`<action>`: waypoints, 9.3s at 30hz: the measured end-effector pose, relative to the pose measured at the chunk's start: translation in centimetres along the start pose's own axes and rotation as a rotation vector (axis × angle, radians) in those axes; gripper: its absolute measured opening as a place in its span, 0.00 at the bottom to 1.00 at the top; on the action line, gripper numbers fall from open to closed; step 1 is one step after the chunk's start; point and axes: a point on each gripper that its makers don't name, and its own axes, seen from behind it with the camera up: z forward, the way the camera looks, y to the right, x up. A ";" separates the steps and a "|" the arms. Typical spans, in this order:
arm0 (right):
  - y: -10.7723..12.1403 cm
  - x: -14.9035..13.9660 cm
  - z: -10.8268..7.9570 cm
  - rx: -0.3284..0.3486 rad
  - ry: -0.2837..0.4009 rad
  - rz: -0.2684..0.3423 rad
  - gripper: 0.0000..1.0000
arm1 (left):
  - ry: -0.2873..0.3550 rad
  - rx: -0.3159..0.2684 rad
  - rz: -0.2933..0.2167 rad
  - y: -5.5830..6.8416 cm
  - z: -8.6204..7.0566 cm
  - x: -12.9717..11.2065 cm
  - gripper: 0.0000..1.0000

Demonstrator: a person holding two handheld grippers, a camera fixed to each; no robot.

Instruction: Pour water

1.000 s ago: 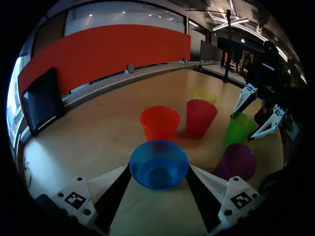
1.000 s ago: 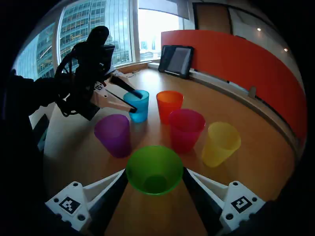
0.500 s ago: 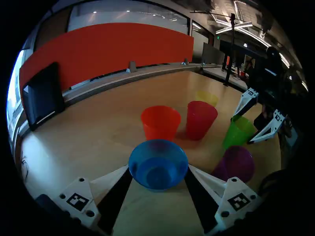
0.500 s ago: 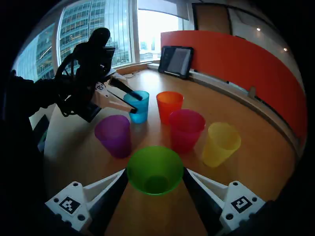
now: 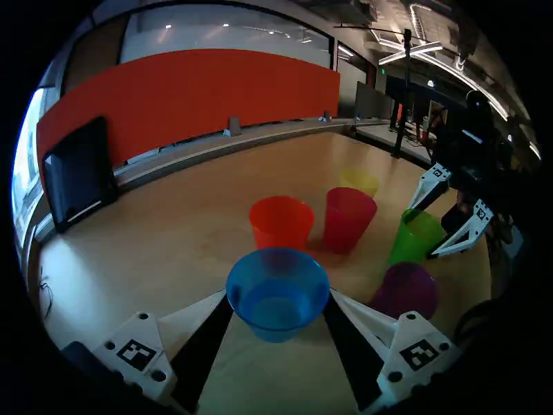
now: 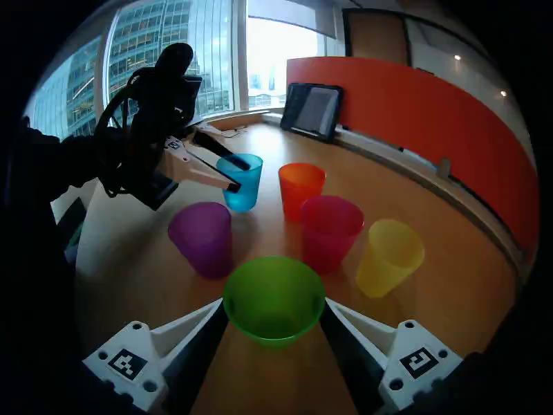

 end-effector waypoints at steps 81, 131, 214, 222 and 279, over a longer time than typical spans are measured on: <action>-0.5 21.3 -6.2 -0.051 0.531 -0.036 0.91 | 0.519 0.111 0.138 3.9 -15.7 16.0 0.86; -5.6 20.9 -2.4 0.083 0.512 -0.067 0.91 | 0.546 0.299 0.610 5.0 -16.6 23.5 0.86; -6.6 21.1 -1.3 0.125 0.524 -0.068 0.90 | 0.538 0.462 1.078 7.5 -17.2 27.4 0.86; -6.4 21.3 -1.5 0.121 0.527 -0.069 0.91 | 0.542 0.478 1.104 7.8 -17.4 27.7 0.86; -6.4 21.8 -2.4 0.111 0.549 -0.081 0.90 | 0.520 0.552 1.288 9.0 -18.8 28.9 0.86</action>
